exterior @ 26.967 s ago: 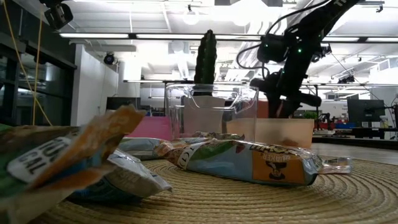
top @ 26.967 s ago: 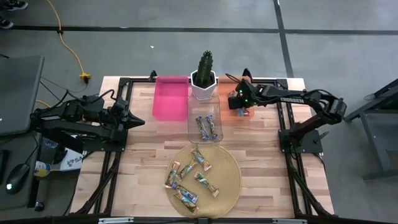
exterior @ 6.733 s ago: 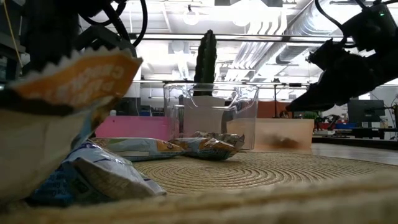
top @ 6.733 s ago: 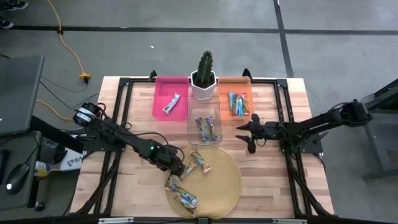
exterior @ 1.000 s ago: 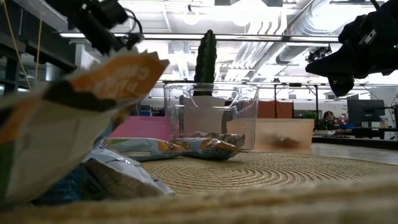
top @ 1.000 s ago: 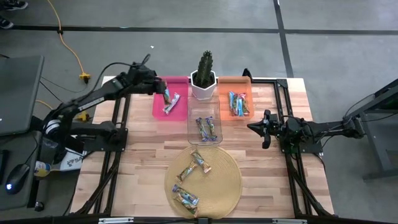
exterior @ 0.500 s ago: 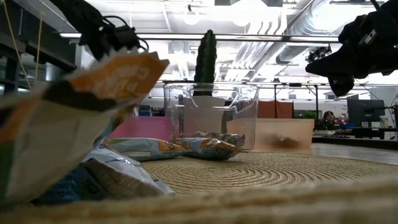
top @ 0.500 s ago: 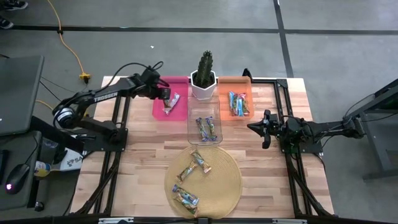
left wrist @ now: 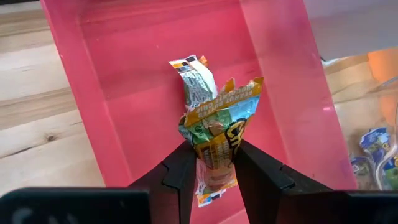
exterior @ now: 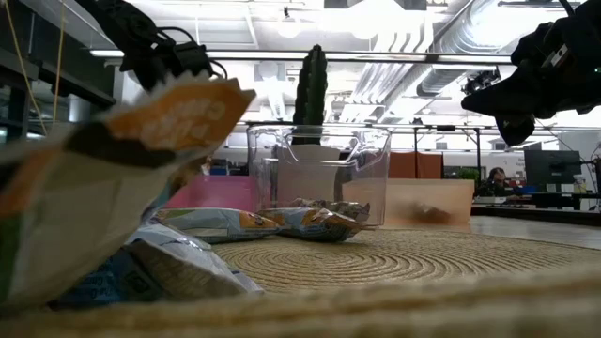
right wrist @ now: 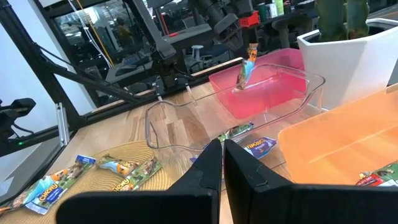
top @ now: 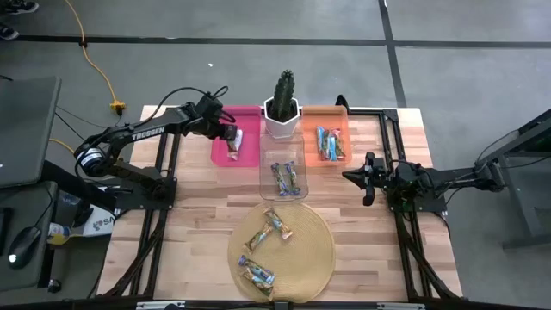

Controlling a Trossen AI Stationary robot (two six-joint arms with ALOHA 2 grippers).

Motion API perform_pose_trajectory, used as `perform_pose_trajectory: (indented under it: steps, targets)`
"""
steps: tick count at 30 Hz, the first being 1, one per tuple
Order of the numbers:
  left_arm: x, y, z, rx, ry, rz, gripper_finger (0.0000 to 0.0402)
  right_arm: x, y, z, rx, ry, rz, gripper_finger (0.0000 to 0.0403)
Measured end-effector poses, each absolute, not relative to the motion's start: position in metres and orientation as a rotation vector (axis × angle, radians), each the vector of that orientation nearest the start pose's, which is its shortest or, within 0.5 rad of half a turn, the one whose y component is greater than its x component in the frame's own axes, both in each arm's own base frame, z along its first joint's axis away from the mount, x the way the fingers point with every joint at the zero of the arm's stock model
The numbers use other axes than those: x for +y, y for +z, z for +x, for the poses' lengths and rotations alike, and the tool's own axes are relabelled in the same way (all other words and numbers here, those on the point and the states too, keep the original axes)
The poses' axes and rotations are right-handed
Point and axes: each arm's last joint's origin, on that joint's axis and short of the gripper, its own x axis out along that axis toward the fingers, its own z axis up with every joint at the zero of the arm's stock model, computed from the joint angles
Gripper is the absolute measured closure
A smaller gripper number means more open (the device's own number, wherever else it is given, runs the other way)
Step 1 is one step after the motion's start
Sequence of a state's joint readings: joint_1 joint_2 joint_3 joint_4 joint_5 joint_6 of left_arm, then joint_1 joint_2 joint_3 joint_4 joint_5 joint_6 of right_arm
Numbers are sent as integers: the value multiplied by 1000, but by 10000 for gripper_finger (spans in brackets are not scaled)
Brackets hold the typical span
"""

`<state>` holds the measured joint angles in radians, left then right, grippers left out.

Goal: Pick and place Granola Bars by type
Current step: Put the yellow granola bar into the pink bin

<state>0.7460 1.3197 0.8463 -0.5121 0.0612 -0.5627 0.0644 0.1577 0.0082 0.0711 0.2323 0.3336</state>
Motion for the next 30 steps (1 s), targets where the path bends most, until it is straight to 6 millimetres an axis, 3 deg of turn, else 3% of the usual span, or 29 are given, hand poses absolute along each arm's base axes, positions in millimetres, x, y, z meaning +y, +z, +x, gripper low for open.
perform_pose_trajectory:
  steps: [6,15,19,30]
  targets:
    - [169,219,186,781,863,-871,290,0,160,106,49,-179,322,402]
    - [168,218,185,793,866,-875,214,0,160,106,49,-179,321,402]
    - [169,220,187,762,846,-872,202,0,160,106,49,-179,321,402]
    - [157,263,183,503,565,-862,202,0,160,106,49,-179,321,402]
